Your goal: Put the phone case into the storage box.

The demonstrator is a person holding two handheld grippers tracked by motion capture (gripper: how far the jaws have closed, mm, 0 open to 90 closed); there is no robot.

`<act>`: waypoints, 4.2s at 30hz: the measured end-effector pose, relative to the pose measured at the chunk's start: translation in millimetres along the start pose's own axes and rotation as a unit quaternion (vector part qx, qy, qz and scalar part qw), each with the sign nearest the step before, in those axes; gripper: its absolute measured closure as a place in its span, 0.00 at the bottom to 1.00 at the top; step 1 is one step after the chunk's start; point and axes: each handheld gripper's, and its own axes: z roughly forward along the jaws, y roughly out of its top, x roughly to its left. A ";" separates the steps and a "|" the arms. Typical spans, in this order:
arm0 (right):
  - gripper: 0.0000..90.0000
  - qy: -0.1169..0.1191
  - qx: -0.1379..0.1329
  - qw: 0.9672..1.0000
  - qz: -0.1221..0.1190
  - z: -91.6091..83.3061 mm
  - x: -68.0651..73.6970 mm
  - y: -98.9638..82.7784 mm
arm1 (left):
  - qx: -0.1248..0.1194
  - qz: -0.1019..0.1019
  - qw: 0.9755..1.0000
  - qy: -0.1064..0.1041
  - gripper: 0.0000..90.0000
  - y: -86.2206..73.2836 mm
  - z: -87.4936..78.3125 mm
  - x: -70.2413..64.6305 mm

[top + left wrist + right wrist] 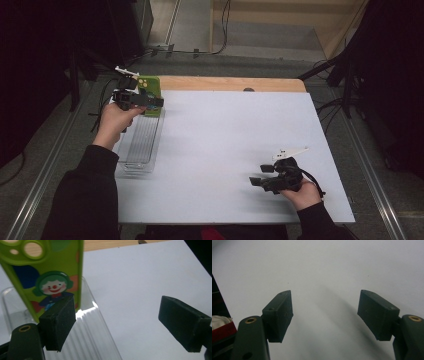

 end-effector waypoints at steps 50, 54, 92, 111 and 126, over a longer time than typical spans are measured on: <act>0.30 0.016 -0.001 1.000 -0.007 -1.1 -3.0 0.3 | 0.012 0.083 0.991 -0.099 0.20 -51.2 21.9 -67.6; 0.30 0.016 -0.002 1.000 -0.007 -1.5 -3.5 0.2 | 0.010 0.090 0.991 -0.103 0.20 -58.4 22.3 -70.3; 0.30 0.010 -0.006 1.000 -0.002 -3.1 -3.3 0.1 | -0.007 0.124 0.985 -0.120 0.20 -115.4 15.5 -85.2; 0.30 0.013 -0.007 1.000 0.001 -3.1 -4.0 0.2 | -0.035 0.146 0.981 -0.121 0.20 -139.9 8.2 -86.7; 0.30 0.013 -0.007 1.000 -0.001 -3.6 -3.4 0.2 | -0.036 0.154 0.980 -0.125 0.20 -160.4 6.0 -88.3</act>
